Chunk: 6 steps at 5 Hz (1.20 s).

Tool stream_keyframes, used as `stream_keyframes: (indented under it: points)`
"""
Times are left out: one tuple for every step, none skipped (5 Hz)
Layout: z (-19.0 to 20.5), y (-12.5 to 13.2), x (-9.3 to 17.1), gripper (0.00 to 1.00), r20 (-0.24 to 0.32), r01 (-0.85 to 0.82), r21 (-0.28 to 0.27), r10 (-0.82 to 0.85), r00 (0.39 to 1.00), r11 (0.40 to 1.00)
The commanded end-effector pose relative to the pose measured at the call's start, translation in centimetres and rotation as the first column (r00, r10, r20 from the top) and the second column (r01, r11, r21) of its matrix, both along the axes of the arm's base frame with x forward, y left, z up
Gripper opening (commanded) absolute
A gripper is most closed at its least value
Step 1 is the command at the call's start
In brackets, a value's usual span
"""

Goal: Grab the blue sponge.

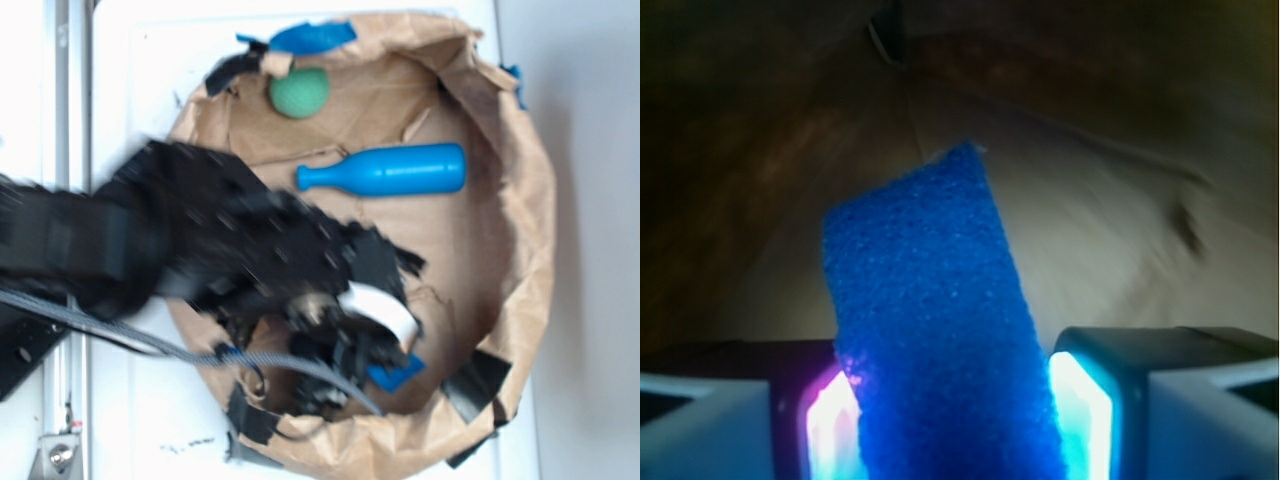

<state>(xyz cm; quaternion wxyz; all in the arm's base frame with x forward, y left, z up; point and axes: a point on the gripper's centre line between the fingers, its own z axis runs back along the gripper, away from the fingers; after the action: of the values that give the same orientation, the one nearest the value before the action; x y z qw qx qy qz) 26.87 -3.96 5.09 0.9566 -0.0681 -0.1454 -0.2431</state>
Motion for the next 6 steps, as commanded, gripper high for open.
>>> stream_keyframes:
  points:
    - [5.8,4.9,1.7,0.0,-0.067,-0.279,0.022,0.28,0.958,0.96]
    - [7.9,7.0,2.3,0.0,-0.212,-0.488,-0.041,0.47,0.857,0.872]
    - [9.1,6.5,1.3,0.0,-0.241,-0.503,-0.034,0.482,0.843,0.863]
    - [10.5,5.3,-0.5,0.0,-0.218,-0.477,-0.032,0.46,0.861,0.878]
    - [11.6,4.1,-1.2,0.0,-0.202,-0.471,-0.021,0.458,0.866,0.882]
    - [11.5,3.7,-0.4,0.0,-0.184,-0.469,-0.006,0.46,0.869,0.883]
